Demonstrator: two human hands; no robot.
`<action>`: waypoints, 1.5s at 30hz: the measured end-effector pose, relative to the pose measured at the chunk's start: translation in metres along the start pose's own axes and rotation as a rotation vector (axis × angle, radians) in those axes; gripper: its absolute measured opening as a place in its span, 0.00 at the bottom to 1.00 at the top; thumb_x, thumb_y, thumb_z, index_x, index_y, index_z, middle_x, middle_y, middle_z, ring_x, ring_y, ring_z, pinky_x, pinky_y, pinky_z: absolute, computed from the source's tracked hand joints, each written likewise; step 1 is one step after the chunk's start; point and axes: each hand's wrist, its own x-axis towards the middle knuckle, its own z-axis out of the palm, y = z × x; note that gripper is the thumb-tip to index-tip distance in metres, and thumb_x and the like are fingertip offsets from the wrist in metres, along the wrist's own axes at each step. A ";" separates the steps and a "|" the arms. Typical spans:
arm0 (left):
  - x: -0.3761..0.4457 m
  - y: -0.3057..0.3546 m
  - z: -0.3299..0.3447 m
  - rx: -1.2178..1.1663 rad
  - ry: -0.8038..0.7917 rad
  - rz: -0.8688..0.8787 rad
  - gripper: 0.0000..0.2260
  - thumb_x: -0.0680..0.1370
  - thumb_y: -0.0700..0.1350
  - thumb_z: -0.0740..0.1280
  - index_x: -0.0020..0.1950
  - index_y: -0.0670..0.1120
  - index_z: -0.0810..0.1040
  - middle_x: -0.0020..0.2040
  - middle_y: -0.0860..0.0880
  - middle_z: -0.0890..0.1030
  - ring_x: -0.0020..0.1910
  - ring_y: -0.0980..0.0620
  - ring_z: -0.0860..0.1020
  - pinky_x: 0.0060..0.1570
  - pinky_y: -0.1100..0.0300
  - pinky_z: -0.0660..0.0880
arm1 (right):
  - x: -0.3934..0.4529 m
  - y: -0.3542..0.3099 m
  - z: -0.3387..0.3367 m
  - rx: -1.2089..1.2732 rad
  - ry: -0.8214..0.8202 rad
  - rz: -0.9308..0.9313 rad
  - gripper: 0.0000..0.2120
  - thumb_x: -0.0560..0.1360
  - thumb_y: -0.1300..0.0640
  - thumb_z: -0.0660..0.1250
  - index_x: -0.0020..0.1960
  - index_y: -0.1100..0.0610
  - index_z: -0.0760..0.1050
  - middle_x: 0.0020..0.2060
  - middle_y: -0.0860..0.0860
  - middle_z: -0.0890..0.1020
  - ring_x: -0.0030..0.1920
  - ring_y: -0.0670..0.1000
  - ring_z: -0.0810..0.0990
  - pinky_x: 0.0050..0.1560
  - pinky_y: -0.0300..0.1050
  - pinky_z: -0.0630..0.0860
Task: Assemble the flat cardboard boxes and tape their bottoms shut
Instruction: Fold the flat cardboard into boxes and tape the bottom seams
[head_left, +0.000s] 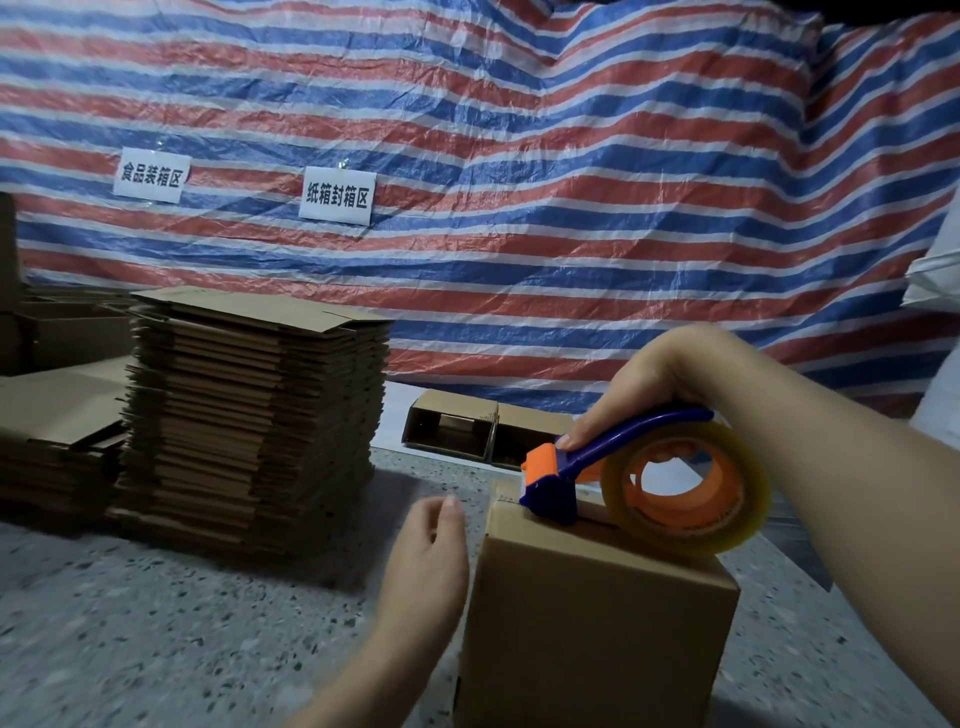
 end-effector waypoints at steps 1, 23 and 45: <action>-0.007 0.009 -0.001 0.025 -0.054 0.113 0.21 0.80 0.63 0.54 0.70 0.58 0.69 0.62 0.64 0.71 0.60 0.61 0.71 0.57 0.59 0.69 | 0.001 0.000 0.000 -0.006 -0.004 -0.006 0.26 0.71 0.34 0.70 0.50 0.57 0.79 0.32 0.51 0.84 0.29 0.45 0.82 0.30 0.36 0.78; -0.026 0.047 -0.008 0.926 -0.265 0.411 0.24 0.82 0.64 0.49 0.77 0.60 0.57 0.63 0.51 0.78 0.57 0.51 0.76 0.51 0.54 0.74 | -0.005 0.009 -0.006 0.005 -0.025 -0.019 0.26 0.68 0.32 0.71 0.39 0.57 0.84 0.33 0.53 0.83 0.29 0.48 0.81 0.29 0.39 0.78; -0.015 0.064 -0.010 1.251 -0.409 0.709 0.25 0.84 0.59 0.45 0.78 0.53 0.61 0.80 0.54 0.56 0.77 0.59 0.54 0.74 0.61 0.46 | -0.005 0.076 -0.003 -0.024 -0.017 0.106 0.43 0.50 0.28 0.77 0.54 0.57 0.81 0.38 0.52 0.86 0.36 0.49 0.85 0.37 0.41 0.81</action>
